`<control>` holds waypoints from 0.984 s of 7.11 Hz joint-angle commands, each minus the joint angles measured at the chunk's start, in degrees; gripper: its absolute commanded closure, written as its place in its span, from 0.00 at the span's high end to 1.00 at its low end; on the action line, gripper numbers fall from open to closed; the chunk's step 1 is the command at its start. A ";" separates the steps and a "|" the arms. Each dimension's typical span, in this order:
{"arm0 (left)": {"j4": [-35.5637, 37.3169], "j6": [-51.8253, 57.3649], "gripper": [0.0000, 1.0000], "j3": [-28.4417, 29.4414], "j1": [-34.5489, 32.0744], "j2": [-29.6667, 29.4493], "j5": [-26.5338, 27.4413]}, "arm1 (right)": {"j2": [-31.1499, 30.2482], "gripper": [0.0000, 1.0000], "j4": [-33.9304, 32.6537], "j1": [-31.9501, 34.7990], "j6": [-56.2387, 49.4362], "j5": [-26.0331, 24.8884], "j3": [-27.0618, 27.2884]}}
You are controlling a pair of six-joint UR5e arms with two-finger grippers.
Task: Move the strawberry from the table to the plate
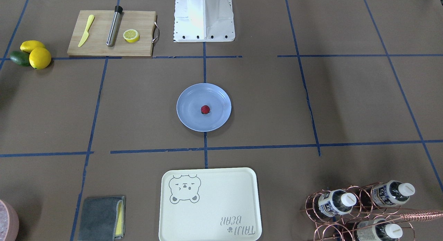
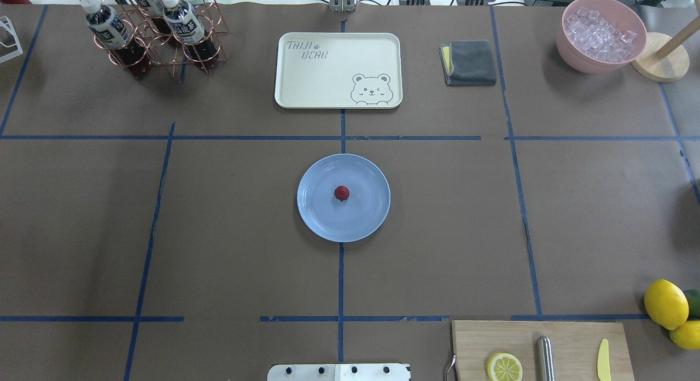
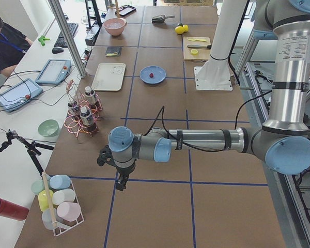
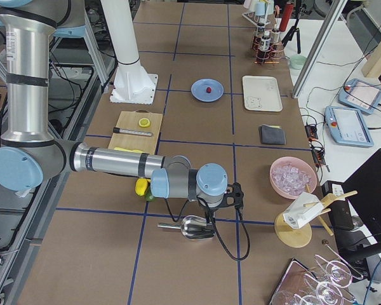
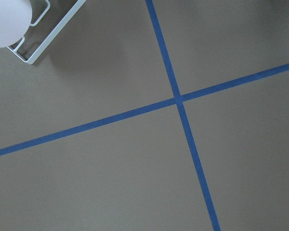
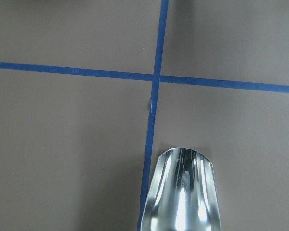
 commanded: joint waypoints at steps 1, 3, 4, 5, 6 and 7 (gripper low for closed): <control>-0.03 0.00 1.00 0.08 0.00 0.10 -0.01 | 0.08 1.00 -0.08 0.07 0.04 0.44 0.04; -0.03 0.00 1.00 0.17 0.00 0.10 -0.10 | 0.16 1.00 -0.08 0.07 0.04 0.44 0.30; -0.11 0.00 1.00 0.17 0.00 0.19 -0.10 | 0.16 1.00 -0.08 0.07 0.04 0.44 0.39; -0.20 0.00 1.00 0.26 0.00 0.10 -0.10 | 0.16 1.00 0.01 0.07 0.04 0.44 0.39; -0.20 0.00 1.00 0.26 0.00 0.10 -0.10 | 0.25 1.00 0.01 0.07 0.04 0.44 0.39; -0.29 0.00 1.00 0.26 0.00 0.01 -0.10 | 0.34 1.00 0.01 0.07 0.04 0.44 0.57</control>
